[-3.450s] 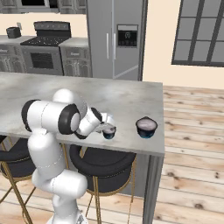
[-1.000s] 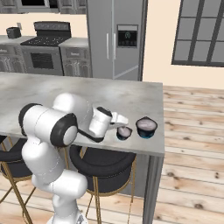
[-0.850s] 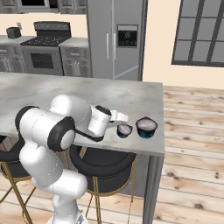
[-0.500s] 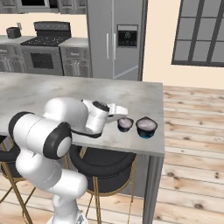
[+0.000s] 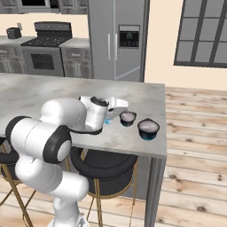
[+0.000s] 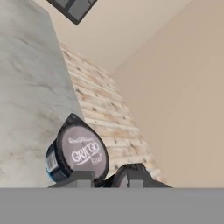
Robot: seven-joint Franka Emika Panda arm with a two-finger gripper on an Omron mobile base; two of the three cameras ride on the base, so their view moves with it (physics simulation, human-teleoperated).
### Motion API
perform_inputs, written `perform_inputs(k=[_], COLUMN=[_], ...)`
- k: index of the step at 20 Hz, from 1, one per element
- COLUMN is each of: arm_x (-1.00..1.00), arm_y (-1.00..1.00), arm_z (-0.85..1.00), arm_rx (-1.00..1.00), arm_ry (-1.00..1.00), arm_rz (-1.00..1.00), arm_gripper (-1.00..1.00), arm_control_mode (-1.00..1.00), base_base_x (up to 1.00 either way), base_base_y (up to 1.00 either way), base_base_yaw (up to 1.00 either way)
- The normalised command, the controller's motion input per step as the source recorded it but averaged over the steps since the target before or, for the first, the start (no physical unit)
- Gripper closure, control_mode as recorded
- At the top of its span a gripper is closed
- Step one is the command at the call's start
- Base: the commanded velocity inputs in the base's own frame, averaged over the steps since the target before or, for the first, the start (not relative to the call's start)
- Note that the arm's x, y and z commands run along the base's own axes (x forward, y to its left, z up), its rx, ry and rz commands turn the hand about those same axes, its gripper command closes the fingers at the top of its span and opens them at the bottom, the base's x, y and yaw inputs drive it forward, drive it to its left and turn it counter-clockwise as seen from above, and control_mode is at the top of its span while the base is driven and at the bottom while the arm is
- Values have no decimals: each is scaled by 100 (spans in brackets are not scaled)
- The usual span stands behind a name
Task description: Stack the yogurt containers by placing the smaller containers on top of the larger containers.
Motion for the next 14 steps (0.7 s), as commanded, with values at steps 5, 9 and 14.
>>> perform_inputs(k=[5,9,14], arm_x=[11,0,0], arm_y=[-3,-21,-25], arm_z=[1,7,3], arm_rx=[-7,-2,0], arm_ry=[3,2,0], arm_rz=[2,2,1], arm_gripper=[100,100,100], arm_control_mode=[-100,-100,-100], base_base_x=[0,0,0], base_base_y=[0,0,0], base_base_yaw=[0,0,0])
